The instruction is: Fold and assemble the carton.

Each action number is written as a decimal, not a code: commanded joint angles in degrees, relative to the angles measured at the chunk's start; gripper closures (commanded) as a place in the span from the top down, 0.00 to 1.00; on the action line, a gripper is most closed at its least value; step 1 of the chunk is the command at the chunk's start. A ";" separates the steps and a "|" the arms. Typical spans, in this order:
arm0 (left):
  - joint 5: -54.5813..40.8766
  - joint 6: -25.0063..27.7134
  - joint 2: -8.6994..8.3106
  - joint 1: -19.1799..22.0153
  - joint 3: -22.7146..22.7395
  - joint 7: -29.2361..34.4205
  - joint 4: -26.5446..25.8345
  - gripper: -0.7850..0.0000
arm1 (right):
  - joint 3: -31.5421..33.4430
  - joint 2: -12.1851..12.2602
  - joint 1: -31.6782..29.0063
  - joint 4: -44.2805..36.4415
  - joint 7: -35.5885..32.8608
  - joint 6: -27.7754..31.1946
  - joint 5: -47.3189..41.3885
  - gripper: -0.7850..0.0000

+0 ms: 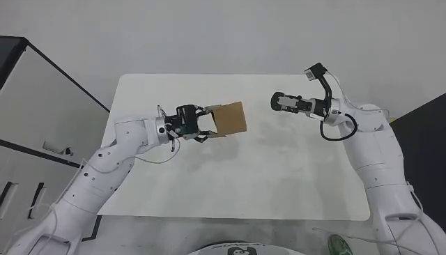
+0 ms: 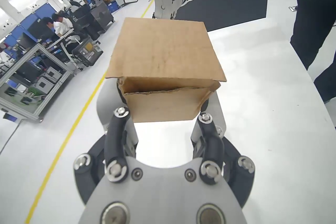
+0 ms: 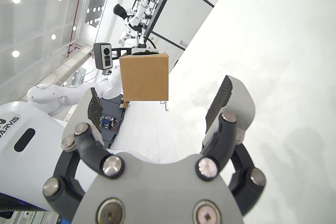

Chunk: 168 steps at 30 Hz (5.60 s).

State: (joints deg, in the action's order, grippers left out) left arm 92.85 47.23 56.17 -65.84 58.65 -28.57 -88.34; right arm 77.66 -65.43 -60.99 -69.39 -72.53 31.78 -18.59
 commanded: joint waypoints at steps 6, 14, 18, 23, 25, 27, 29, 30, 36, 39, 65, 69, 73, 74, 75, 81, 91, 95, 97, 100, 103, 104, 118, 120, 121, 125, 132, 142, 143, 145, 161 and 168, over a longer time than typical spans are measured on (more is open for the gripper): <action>-6.70 5.94 1.59 5.29 -3.64 4.88 10.04 0.00 | 0.00 0.00 0.00 0.00 0.00 0.00 0.00 1.00; -4.29 3.03 4.71 11.51 -11.07 1.69 23.00 0.00 | 0.00 0.00 0.00 0.00 0.00 0.00 0.00 1.00; -3.86 2.44 5.00 12.04 -11.67 1.49 23.68 0.00 | 0.00 0.00 0.00 0.00 0.00 0.00 0.00 1.00; -3.75 1.51 5.02 11.67 -11.68 2.94 24.30 0.00 | 0.00 0.00 0.00 0.00 0.00 0.00 0.00 1.00; -5.31 2.53 5.38 11.37 -12.32 3.90 25.18 0.00 | 0.00 0.00 0.00 0.00 0.00 0.00 0.00 1.00; -6.75 3.66 5.93 12.00 -13.10 4.05 27.51 0.00 | 0.00 0.00 0.00 0.00 0.00 0.00 0.00 1.00; -7.10 3.61 6.63 12.74 -14.30 3.80 29.68 0.00 | 0.00 0.00 0.00 0.00 0.00 0.00 0.00 1.00; -7.30 3.34 7.05 13.13 -14.95 3.73 30.92 0.00 | 0.00 0.00 0.00 0.00 0.00 0.00 0.00 1.00; -6.24 1.64 9.65 15.94 -19.04 1.30 37.18 0.00 | 0.00 0.00 0.00 0.00 0.00 0.00 0.00 1.00; -5.07 0.27 10.85 17.25 -20.76 -0.53 39.95 0.00 | 0.00 0.00 0.00 0.00 0.00 0.00 0.00 1.00; -3.28 -1.47 17.54 23.01 -26.88 -7.89 56.75 0.20 | 0.00 0.00 0.00 0.00 0.00 0.00 0.00 1.00; -3.22 -1.37 17.97 23.40 -27.05 -8.47 57.89 1.00 | 0.00 0.00 0.00 0.00 0.00 0.00 0.00 1.00; -3.21 -1.38 18.25 23.75 -27.04 -9.21 58.78 1.00 | 0.00 0.00 0.00 0.00 0.00 0.00 0.00 1.00; -3.39 -1.52 18.28 23.83 -26.93 -9.65 58.98 1.00 | 0.00 0.00 0.00 0.00 0.00 0.00 0.00 1.00; -3.44 -1.70 18.31 23.86 -26.85 -9.95 59.22 1.00 | 0.00 0.00 0.00 0.00 0.00 0.00 0.00 1.00; -5.12 -3.06 18.48 23.98 -25.84 -10.56 60.83 1.00 | 0.00 0.00 0.00 0.00 0.00 0.00 0.00 1.00; -7.42 -4.94 18.40 23.97 -24.07 -10.33 62.21 1.00 | 0.00 0.00 0.00 0.00 0.00 0.00 0.00 1.00; -5.76 -1.78 17.82 24.03 -24.26 -13.09 61.35 1.00 | 0.00 0.00 0.00 0.00 0.00 0.00 0.00 1.00; -4.02 -0.49 17.20 24.21 -24.40 -15.39 61.10 1.00 | 0.00 0.00 0.00 0.00 0.00 0.00 0.00 1.00; -2.70 1.29 16.14 24.23 -24.01 -18.66 60.52 1.00 | 0.00 0.00 0.00 0.00 0.00 0.00 0.00 1.00; -1.63 2.09 14.73 24.30 -23.03 -21.38 58.81 1.00 | 0.00 0.00 0.00 0.00 0.00 0.00 0.00 1.00; -1.23 2.34 14.18 24.15 -22.65 -22.39 57.77 1.00 | 0.00 0.00 0.00 0.00 0.00 0.00 0.00 1.00; -5.01 9.76 2.55 14.54 -9.73 -18.72 33.75 1.00 | 0.00 0.00 0.00 0.00 0.00 0.00 0.00 1.00; -5.61 10.77 0.83 12.25 -7.04 -17.71 29.93 1.00 | 0.00 0.00 0.00 0.00 0.00 0.00 0.00 1.00; -5.87 10.77 0.03 10.92 -6.01 -17.71 27.95 1.00 | 0.00 0.00 0.00 0.00 0.00 0.00 0.00 1.00; -6.66 10.77 -2.99 6.51 -2.08 -17.71 22.20 1.00 | 0.00 0.00 0.00 0.00 0.00 0.00 0.00 1.00; -9.07 10.77 -7.42 1.11 1.94 -17.71 15.12 1.00 | 0.00 0.00 0.00 0.00 0.00 0.00 0.00 1.00; -9.68 10.77 -7.75 0.73 2.26 -17.71 14.88 1.00 | 0.00 0.00 0.00 0.00 0.00 0.00 0.00 1.00; -9.68 10.77 -7.75 0.73 2.26 -17.71 14.88 1.00 | 0.00 0.00 0.00 0.00 0.00 0.00 0.00 1.00; -9.68 10.77 -7.75 0.73 2.26 -17.71 14.89 1.00 | 0.00 0.00 0.00 0.00 0.00 0.00 0.00 1.00; -9.68 10.77 -7.75 0.73 2.26 -17.71 14.89 1.00 | 0.00 0.00 0.00 0.00 0.00 0.00 0.00 1.00; -9.68 10.77 -7.75 0.73 2.26 -17.71 14.89 1.00 | 0.00 0.00 0.00 0.00 0.00 0.00 0.00 1.00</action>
State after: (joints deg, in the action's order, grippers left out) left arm 83.17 58.00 48.42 -65.12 60.92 -46.28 -73.45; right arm 77.66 -65.43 -60.99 -69.39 -72.53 31.78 -18.59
